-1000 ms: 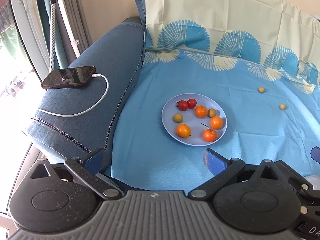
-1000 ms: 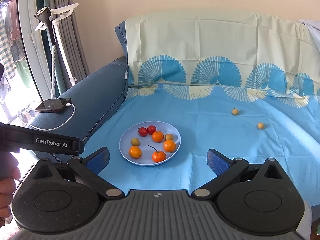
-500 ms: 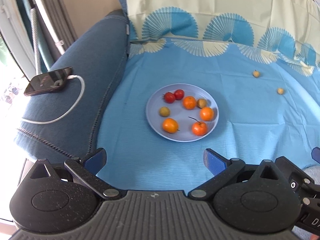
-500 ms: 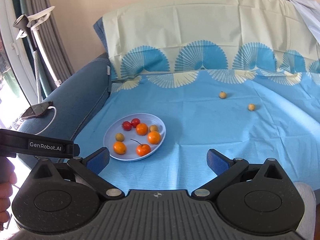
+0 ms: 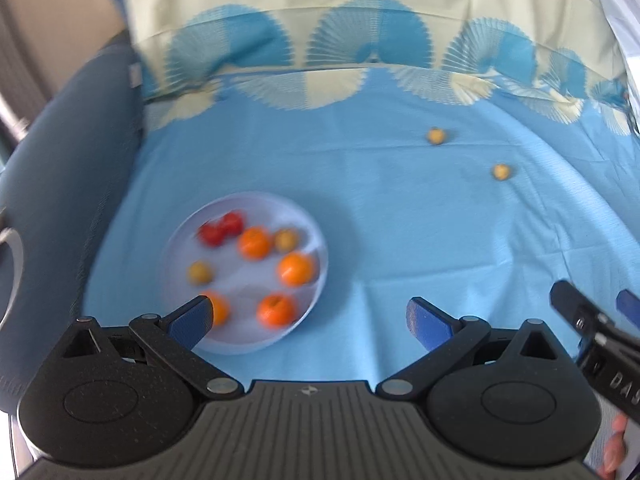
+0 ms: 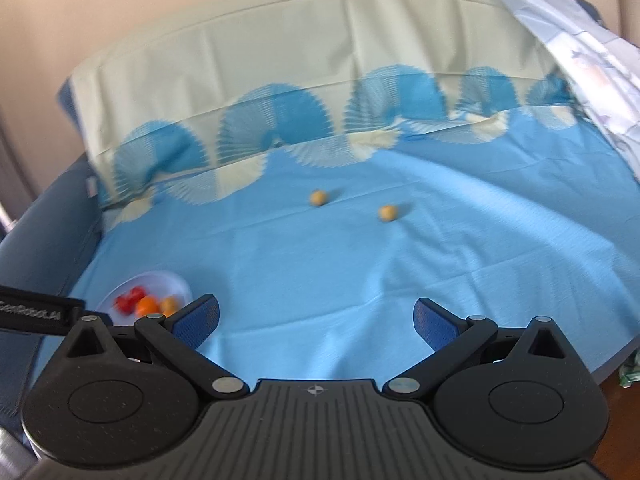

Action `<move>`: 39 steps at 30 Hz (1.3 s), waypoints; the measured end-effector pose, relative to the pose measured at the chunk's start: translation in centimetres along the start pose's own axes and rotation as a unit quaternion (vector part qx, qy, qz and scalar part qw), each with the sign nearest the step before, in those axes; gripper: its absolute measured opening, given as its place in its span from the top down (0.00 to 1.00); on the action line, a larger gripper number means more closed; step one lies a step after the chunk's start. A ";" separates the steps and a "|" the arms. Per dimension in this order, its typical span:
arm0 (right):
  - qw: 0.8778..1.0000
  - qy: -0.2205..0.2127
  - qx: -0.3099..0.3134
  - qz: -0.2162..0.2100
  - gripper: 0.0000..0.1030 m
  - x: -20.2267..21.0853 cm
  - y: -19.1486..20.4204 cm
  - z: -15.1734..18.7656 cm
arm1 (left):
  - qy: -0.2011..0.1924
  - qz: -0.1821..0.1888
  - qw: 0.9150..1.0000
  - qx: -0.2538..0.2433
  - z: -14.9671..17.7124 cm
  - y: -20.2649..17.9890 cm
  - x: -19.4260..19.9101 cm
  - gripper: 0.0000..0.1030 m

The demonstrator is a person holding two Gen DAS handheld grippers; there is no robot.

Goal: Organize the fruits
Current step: 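Move both open grippers toward the two small tan fruits on the cloth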

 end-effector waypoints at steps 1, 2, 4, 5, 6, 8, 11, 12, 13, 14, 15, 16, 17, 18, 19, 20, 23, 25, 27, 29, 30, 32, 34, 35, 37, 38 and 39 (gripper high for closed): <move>1.000 -0.004 -0.004 0.010 0.01 -1.0 -0.9 -0.6 | -0.003 0.007 1.000 -0.005 -1.0 -1.0 -0.9 0.00; 1.000 -0.008 -0.009 0.021 0.01 -2.1 -1.9 -1.2 | -0.005 0.015 1.000 -0.014 -2.1 -2.2 -2.0 0.00; 0.999 -0.015 -0.016 0.040 0.01 -4.4 -3.7 -2.3 | 0.000 0.022 1.000 -0.023 -4.3 -4.4 -4.1 0.00; 0.998 -0.015 -0.017 0.050 0.01 -5.8 -4.6 -2.8 | -0.002 0.031 0.999 -0.026 -5.4 -5.3 -5.3 0.00; 0.998 -0.016 -0.019 0.062 0.01 -7.3 -5.5 -3.3 | -0.002 0.036 0.999 -0.031 -6.6 -6.2 -6.5 0.00; 0.996 -0.014 -0.025 0.081 0.01 -10.5 -7.1 -4.2 | -0.005 0.037 0.999 -0.035 -9.0 -7.8 -9.3 0.00; 0.995 -0.006 -0.029 0.093 0.01 -15.6 -8.7 -5.0 | -0.003 0.032 0.999 -0.044 -12.2 -9.7 -14.0 0.00; 0.995 -0.003 -0.025 0.097 0.01 -17.3 -9.2 -5.3 | -0.003 0.032 0.998 -0.048 -13.1 -10.3 -15.6 0.00; 0.995 -0.001 -0.019 0.099 0.01 -18.9 -9.6 -5.5 | -0.004 0.031 0.998 -0.053 -14.0 -10.9 -17.2 0.00; 0.995 0.002 -0.015 0.099 0.01 -20.6 -9.9 -5.7 | -0.008 0.029 0.998 -0.061 -14.8 -11.5 -18.6 0.00; 0.995 0.010 -0.011 0.098 0.01 -22.3 -10.1 -5.9 | -0.012 0.025 0.997 -0.070 -15.6 -12.0 -19.9 0.00; 0.995 0.021 -0.008 0.094 0.01 -24.0 -10.1 -6.1 | -0.016 0.019 0.997 -0.077 -16.3 -12.4 -21.2 0.00; 0.996 0.030 -0.007 0.089 0.01 -25.5 -10.2 -6.2 | -0.021 0.016 0.996 -0.084 -17.0 -12.9 -22.4 0.00; 0.996 0.035 -0.005 0.085 0.01 -27.0 -10.0 -6.4 | -0.023 0.018 0.995 -0.091 -17.6 -13.3 -23.7 0.00; 0.996 0.041 0.001 0.081 0.01 -28.4 -9.8 -6.4 | -0.023 0.021 0.995 -0.099 -18.1 -13.7 -24.9 0.00; 0.995 0.055 0.010 0.078 0.01 -29.8 -9.6 -6.2 | -0.022 0.021 0.994 -0.105 -18.4 -14.1 -26.1 0.00; 0.991 0.026 0.073 0.110 0.01 -31.9 -8.4 -5.9 | -0.017 0.019 0.994 -0.110 -19.0 -14.7 -29.2 0.00; 0.993 0.009 0.058 0.104 0.00 -31.9 -8.5 -5.7 | -0.029 0.034 0.994 -0.099 -19.4 -14.6 -29.6 0.00; 0.993 0.001 0.064 0.102 0.01 -31.8 -8.5 -5.6 | -0.032 0.043 0.994 -0.095 -19.5 -14.5 -29.9 0.00; 0.993 0.001 0.063 0.099 0.00 -31.8 -8.5 -5.6 | -0.031 0.050 0.995 -0.085 -19.4 -14.3 -30.1 0.00; 0.993 0.000 0.063 0.099 0.00 -31.7 -8.5 -5.6 | -0.030 0.053 0.995 -0.081 -19.4 -14.1 -30.2 0.00; 0.993 -0.002 0.063 0.098 0.00 -31.6 -8.5 -5.5 | -0.027 0.057 0.995 -0.073 -19.4 -14.0 -30.3 0.00; 0.993 -0.003 0.062 0.097 0.00 -31.5 -8.8 -5.4 | -0.025 0.057 0.995 -0.074 -19.4 -14.1 -30.1 0.00; 0.993 -0.003 0.063 0.098 0.00 -31.5 -8.7 -5.4 | -0.023 0.057 0.995 -0.075 -19.4 -14.1 -30.1 0.00; 0.993 -0.004 0.063 0.098 0.01 -31.5 -8.7 -5.5 | -0.014 0.059 0.995 -0.074 -19.4 -14.2 -30.0 0.00; 0.993 -0.004 0.063 0.098 0.00 -31.5 -8.6 -5.4 | -0.010 0.060 0.996 -0.071 -19.4 -14.1 -30.0 0.00; 0.993 -0.005 0.063 0.098 0.00 -31.5 -8.7 -5.4 | -0.007 0.062 0.996 -0.068 -19.4 -14.1 -30.0 0.00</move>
Point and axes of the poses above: each gripper's, at about its wrist camera, not at the fingertips, and x roughly against the way its jaws point, y to its left, z to its underside, the point moved 6 cm from there along -x, roughly the way its jaws point
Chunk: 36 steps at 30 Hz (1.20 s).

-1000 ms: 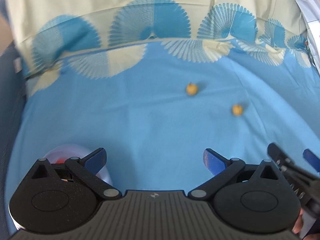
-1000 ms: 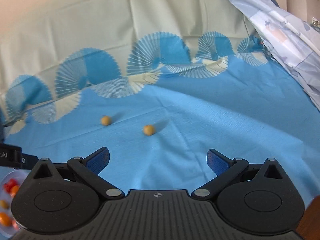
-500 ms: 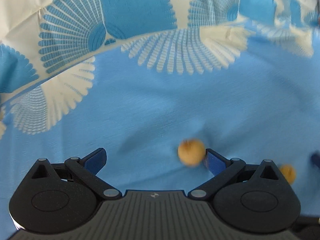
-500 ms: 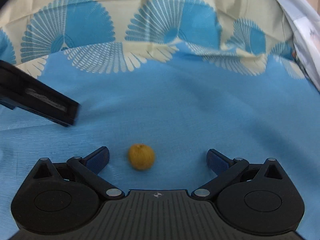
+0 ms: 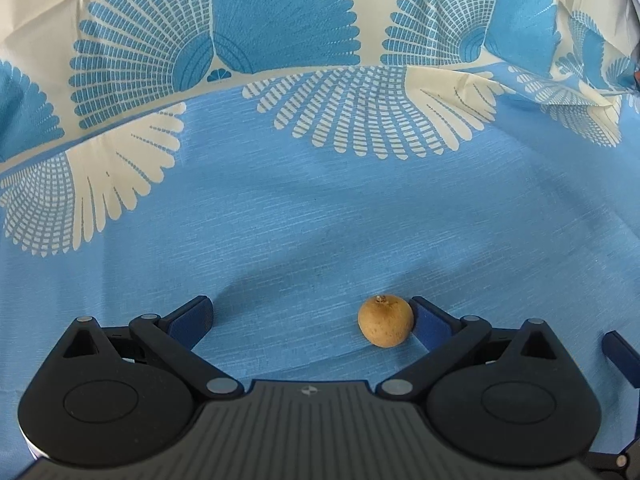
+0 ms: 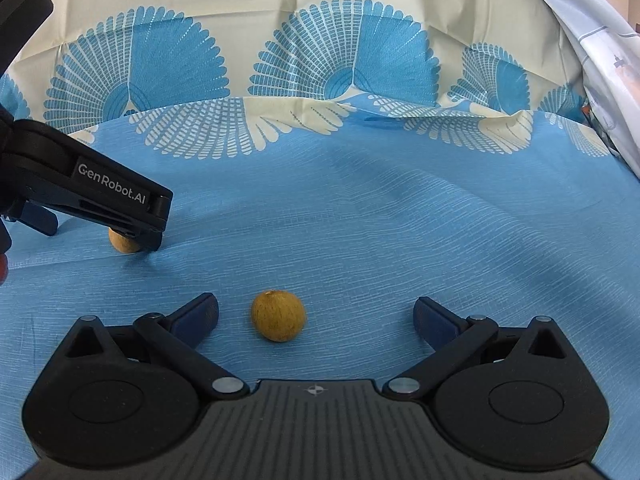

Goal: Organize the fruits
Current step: 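Move both open grippers toward the two small tan fruits on the cloth, then grasp a small tan fruit with the left gripper while the right gripper grasps the other, then carry both small tan fruits over the plate with both grippers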

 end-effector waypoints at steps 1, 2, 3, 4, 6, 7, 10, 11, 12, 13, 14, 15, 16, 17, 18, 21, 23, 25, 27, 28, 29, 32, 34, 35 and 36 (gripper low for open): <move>1.000 0.000 0.000 0.000 0.00 0.0 0.0 0.0 | 0.000 0.000 1.000 0.001 0.0 0.0 0.0 0.00; 1.000 0.000 0.000 0.000 0.00 0.0 0.0 0.0 | -0.002 -0.001 1.000 0.000 0.1 0.0 0.0 0.00; 1.000 0.000 0.000 0.000 0.00 0.0 0.0 0.0 | -0.004 -0.003 1.000 -0.003 0.1 0.0 0.0 0.00; 1.000 -0.001 0.000 0.000 0.00 0.0 0.0 0.0 | -0.007 -0.004 1.000 -0.005 0.2 -0.1 0.0 0.00; 1.000 -0.001 0.000 0.000 0.00 0.0 0.0 0.0 | -0.012 -0.007 1.000 -0.009 0.2 -0.2 0.0 0.00; 1.000 -0.001 0.000 0.000 0.00 0.0 0.0 0.0 | -0.015 -0.008 1.000 -0.011 0.2 -0.3 0.1 0.00; 1.000 0.000 0.000 0.000 0.01 0.0 0.0 0.0 | -0.032 0.001 0.999 -0.020 0.4 -0.6 0.5 0.07; 1.000 0.001 0.000 0.001 0.01 0.0 0.0 0.0 | -0.039 0.007 0.999 -0.023 0.4 -0.7 0.6 0.12; 1.000 0.001 0.000 0.001 0.01 0.1 0.1 0.0 | -0.043 0.012 0.999 -0.026 0.5 -0.8 0.8 0.16; 1.000 0.001 0.000 0.002 0.01 0.1 0.1 0.0 | -0.048 0.018 0.998 -0.029 0.6 -0.9 0.9 0.18; 1.000 0.002 0.000 0.002 0.01 0.1 0.1 0.0 | -0.051 0.022 0.998 -0.031 0.7 -1.1 1.0 0.23; 1.000 0.003 0.000 0.003 0.01 0.2 0.1 0.0 | -0.053 0.025 0.998 -0.033 0.7 -1.2 1.1 0.30; 1.000 0.006 0.000 0.003 0.01 0.3 0.0 0.0 | -0.055 0.029 0.997 -0.036 0.7 -1.3 1.3 0.36; 1.000 0.010 -0.002 0.003 0.02 0.4 0.0 0.0 | -0.055 0.034 0.997 -0.041 0.6 -1.5 1.5 0.52; 1.000 0.013 -0.004 0.004 0.09 0.7 0.0 0.0 | -0.054 0.038 0.997 -0.048 0.6 -1.8 1.7 0.72; 1.000 0.011 -0.001 0.002 0.75 1.7 -0.2 -0.4 | -0.051 0.040 0.997 -0.046 0.8 -1.9 2.7 0.71; 1.000 0.012 -0.028 -0.008 0.75 2.0 -0.8 -0.4 | -0.044 0.038 0.998 -0.034 1.4 -1.5 3.7 0.71; 0.999 0.007 -0.037 -0.004 0.75 2.1 -1.2 -0.5 | -0.029 0.032 0.999 -0.014 2.3 -0.8 5.0 0.71; 0.999 -0.003 -0.045 -0.003 0.75 2.5 -1.6 -0.9 | -0.012 0.011 1.000 0.000 3.6 0.0 6.7 0.71; 0.999 -0.006 -0.050 -0.005 0.75 2.9 -1.8 -1.2 | -0.005 0.000 1.000 0.001 4.3 0.3 7.8 0.71; 0.998 -0.008 -0.055 -0.009 0.75 3.5 -1.9 -1.4 | -0.001 -0.010 1.000 0.001 5.0 0.7 9.0 0.71; 0.997 -0.016 -0.065 -0.026 0.75 6.2 -1.7 -2.1 | 0.012 -0.031 0.999 0.004 7.2 1.8 12.9 0.71; 0.997 -0.015 -0.069 -0.038 0.75 8.7 -1.5 -2.1 | 0.014 -0.042 0.999 0.010 8.7 2.6 15.9 0.71; 0.997 -0.010 -0.070 -0.043 0.75 10.1 -1.3 -1.7 | 0.017 -0.047 0.999 0.013 9.5 3.0 17.3 0.71; 0.996 -0.005 -0.073 -0.049 0.75 11.6 -1.1 -1.3 | 0.022 -0.053 0.998 0.018 10.3 3.4 18.7 0.71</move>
Point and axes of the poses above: each gripper's, at about its wrist camera, not at the fingertips, and x roughly against the way its jaws point, y to its left, z to its underside, the point moved 6 cm from there along -x, roughly the way its jaws point
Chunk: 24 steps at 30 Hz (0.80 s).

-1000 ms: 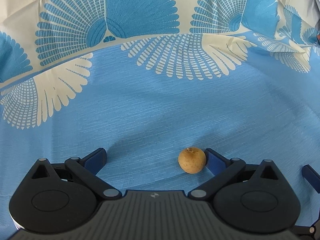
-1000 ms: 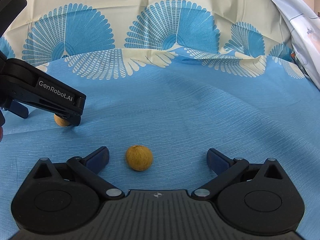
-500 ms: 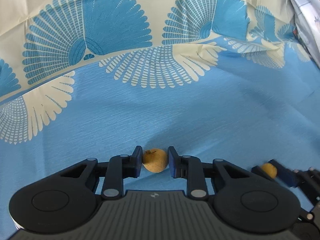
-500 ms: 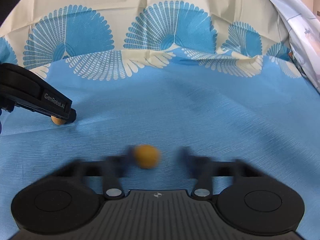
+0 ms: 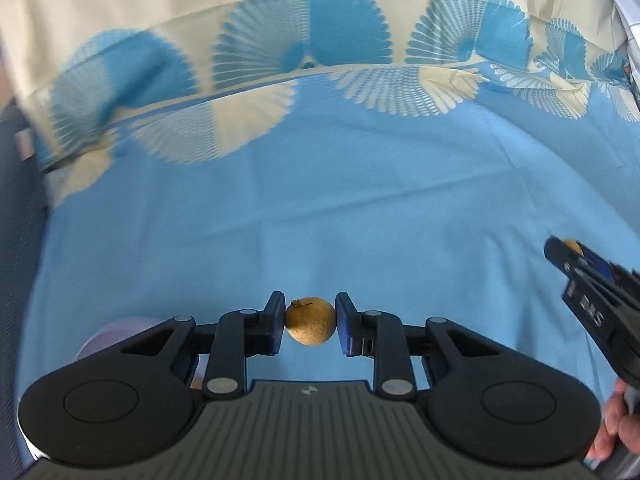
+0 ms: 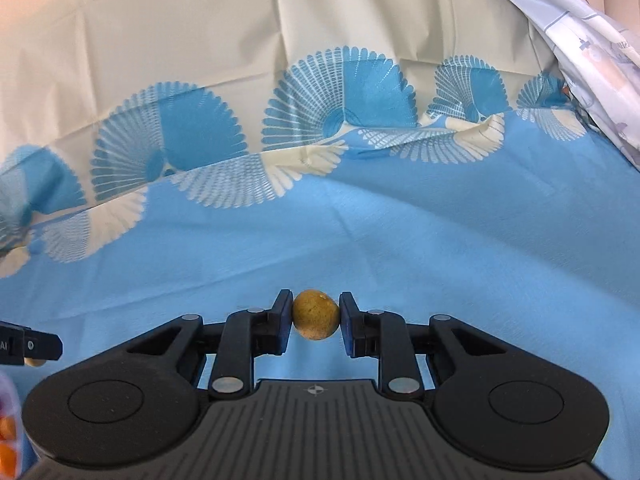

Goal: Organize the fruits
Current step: 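Carry both small tan fruits over the plate with both grippers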

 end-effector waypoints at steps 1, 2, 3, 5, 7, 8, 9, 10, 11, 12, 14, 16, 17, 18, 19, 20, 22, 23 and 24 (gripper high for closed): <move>1.000 0.006 -0.005 -0.011 0.75 1.7 0.4 0.5 | 0.004 -0.003 1.000 0.003 0.8 0.7 1.3 0.71; 1.000 0.012 -0.007 -0.023 0.75 3.4 0.9 1.0 | 0.007 -0.006 1.000 0.008 1.7 1.3 2.5 0.71; 0.999 0.016 -0.006 -0.036 0.75 5.0 1.4 1.4 | 0.011 -0.008 1.000 0.014 2.7 2.0 3.9 0.71; 0.998 0.022 0.005 -0.066 0.75 8.7 3.0 2.2 | 0.012 -0.009 1.000 0.023 4.5 3.4 6.5 0.71; 0.995 0.026 0.023 -0.095 0.75 12.2 4.8 3.0 | 0.010 -0.008 0.999 0.035 6.6 5.0 9.3 0.71; 0.993 0.029 0.029 -0.108 0.75 13.8 5.6 3.4 | 0.010 -0.009 0.999 0.040 7.7 5.8 10.6 0.71; 0.991 0.035 0.036 -0.123 0.75 15.3 6.6 3.8 | 0.010 -0.012 0.999 0.046 8.8 6.6 11.9 0.71; 0.988 0.045 0.045 -0.139 0.74 16.8 7.8 4.3 | 0.009 -0.016 0.999 0.050 9.9 7.4 13.1 0.71; 0.986 0.054 0.052 -0.150 0.74 18.0 8.6 4.8 | 0.008 -0.022 0.998 0.054 10.9 8.2 14.2 0.71; 0.984 0.061 0.056 -0.157 0.74 19.3 9.4 5.3 | 0.005 -0.029 0.998 0.059 12.0 9.0 15.4 0.71; 0.980 0.070 0.066 -0.174 0.74 21.6 10.7 6.2 | -0.004 -0.039 0.997 0.070 14.0 10.7 17.5 0.71; 0.978 0.072 0.078 -0.181 0.74 23.9 11.8 7.0 | -0.014 -0.044 0.995 0.083 15.7 12.2 19.5 0.71; 0.976 0.073 0.084 -0.186 0.74 24.9 12.3 7.4 | -0.019 -0.045 0.995 0.090 16.5 12.9 20.5 0.71; 0.974 0.075 0.091 -0.192 0.74 25.9 12.8 7.7 | -0.024 -0.045 0.994 0.095 17.3 13.4 21.3 0.71; 0.973 0.077 0.097 -0.197 0.75 26.8 13.3 8.1 | -0.029 -0.044 0.994 0.099 18.1 13.9 22.0 0.71; 0.971 0.080 0.103 -0.202 0.75 27.7 13.9 8.5 | -0.032 -0.044 0.993 0.104 18.8 14.4 22.7 0.71; 0.967 0.081 0.114 -0.215 0.74 29.6 14.9 9.4 | -0.037 -0.042 0.992 0.112 20.3 15.1 23.8 0.71; 0.965 0.081 0.121 -0.219 0.74 30.5 15.5 9.8 | -0.039 -0.042 0.992 0.116 21.1 15.4 24.4 0.71; 0.963 0.079 0.127 -0.222 0.74 31.3 16.0 10.1 | -0.040 -0.041 0.991 0.120 21.6 15.7 24.7 0.71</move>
Point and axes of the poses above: each gripper's, at about its wrist camera, not at the fingertips, and x roughly against the way its jaws point, y to its left, z to its underside, the point moved 6 cm from there along -x, roughly the way its jaws point
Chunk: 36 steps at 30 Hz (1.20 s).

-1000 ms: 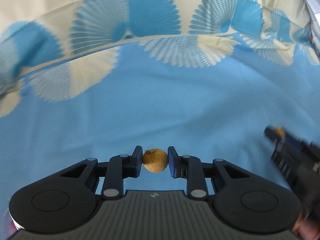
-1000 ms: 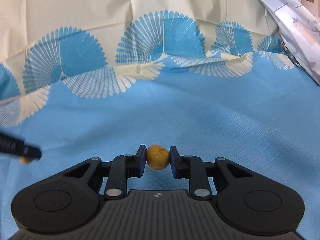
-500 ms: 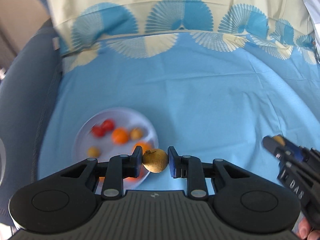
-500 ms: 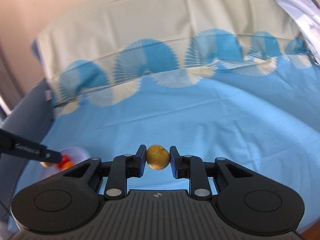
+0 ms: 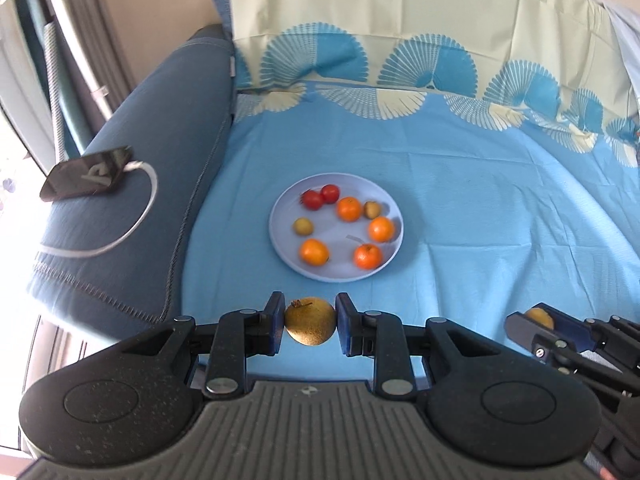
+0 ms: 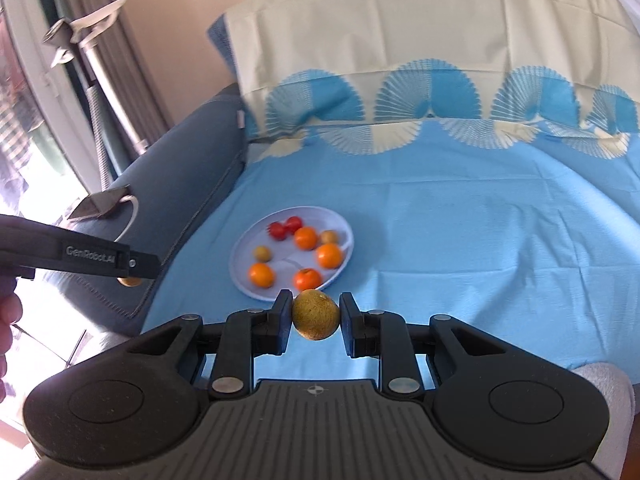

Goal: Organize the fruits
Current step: 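Carry both small tan fruits over the plate with both grippers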

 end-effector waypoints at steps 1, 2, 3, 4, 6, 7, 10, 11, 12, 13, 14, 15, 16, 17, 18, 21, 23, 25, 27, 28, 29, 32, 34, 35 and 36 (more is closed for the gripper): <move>1.000 0.000 0.009 -0.004 0.74 0.5 0.9 0.3 | -0.002 0.001 1.000 0.003 0.5 0.4 0.5 0.71; 1.000 0.000 0.020 -0.007 0.74 0.8 1.8 0.6 | -0.004 0.003 1.000 0.007 0.9 0.7 0.8 0.71; 1.000 0.001 0.029 -0.009 0.74 1.1 2.5 0.9 | -0.008 0.003 1.000 0.010 1.3 1.1 1.2 0.71; 0.999 0.000 0.038 -0.011 0.74 1.4 3.2 1.1 | -0.011 0.004 1.000 0.012 1.7 1.4 1.7 0.71; 0.999 -0.002 0.052 -0.013 0.74 1.9 4.2 1.3 | -0.017 0.006 1.000 0.019 2.4 2.1 2.4 0.71; 0.998 -0.004 0.057 -0.014 0.74 2.2 4.7 1.4 | -0.019 0.007 1.000 0.022 2.6 2.4 2.6 0.71; 0.997 -0.011 0.071 -0.015 0.74 2.9 5.8 1.4 | -0.026 0.007 0.999 0.027 3.1 3.1 3.3 0.71; 0.997 -0.013 0.076 -0.014 0.74 3.1 6.1 1.5 | -0.028 0.007 0.999 0.028 3.2 3.3 3.6 0.71; 0.997 -0.014 0.079 -0.014 0.74 3.2 6.3 1.5 | -0.030 0.007 0.999 0.030 3.3 3.5 3.7 0.71; 0.996 -0.016 0.083 -0.014 0.74 3.4 6.6 1.5 | -0.031 0.007 0.999 0.031 3.4 3.7 3.8 0.71; 0.996 -0.018 0.086 -0.013 0.74 3.4 6.8 1.5 | -0.032 0.008 0.999 0.033 3.5 3.8 3.9 0.71; 0.996 -0.019 0.089 -0.012 0.74 3.5 6.9 1.5 | -0.033 0.007 0.999 0.035 3.5 4.0 4.0 0.71; 0.996 -0.020 0.092 -0.012 0.74 3.6 7.0 1.4 | -0.033 0.007 0.999 0.036 3.5 4.1 4.1 0.71; 0.995 -0.020 0.094 -0.011 0.74 3.7 7.1 1.4 | -0.035 0.007 0.999 0.038 3.6 4.3 4.2 0.71; 0.995 -0.020 0.096 -0.011 0.74 3.6 7.1 1.4 | -0.036 0.007 0.999 0.039 3.6 4.4 4.3 0.71; 0.995 -0.021 0.099 -0.009 0.74 3.7 7.2 1.4 | -0.039 0.007 0.998 0.041 3.5 4.6 4.4 0.71; 0.995 -0.022 0.100 -0.006 0.74 3.7 7.3 1.4 | -0.039 0.007 0.998 0.042 3.5 4.7 4.3 0.71; 0.995 -0.022 0.100 -0.004 0.74 3.6 7.3 1.4 | -0.038 0.007 0.998 0.042 3.4 4.9 4.2 0.71; 0.995 -0.022 0.100 -0.003 0.74 3.5 7.4 1.4 | -0.039 0.007 0.998 0.041 3.2 4.9 4.0 0.71; 0.995 -0.022 0.100 -0.003 0.74 3.5 7.4 1.4 | -0.039 0.006 0.998 0.042 3.2 4.9 4.0 0.71; 0.995 -0.022 0.100 -0.002 0.74 3.4 7.5 1.4 | -0.038 0.006 0.998 0.042 3.1 5.0 3.8 0.71; 0.995 -0.020 0.099 0.000 0.74 3.1 7.4 1.3 | -0.037 0.004 0.998 0.044 2.8 5.3 3.3 0.71; 0.995 -0.018 0.096 0.002 0.74 2.8 7.2 1.2 | -0.036 0.001 0.998 0.045 2.5 5.4 2.9 0.71; 0.995 -0.018 0.094 0.002 0.74 2.6 7.1 1.1 | -0.036 -0.001 0.998 0.046 2.3 5.5 2.7 0.71; 0.996 -0.017 0.092 0.003 0.74 2.5 7.1 1.0 | -0.035 -0.001 0.998 0.046 2.1 5.7 2.5 0.71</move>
Point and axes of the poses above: each gripper's, at about its wrist camera, not at the fingertips, and x roughly against the way its jaws point, y to its left, z to its underside, the point moved 6 cm from there along -x, roughly the way its jaws point
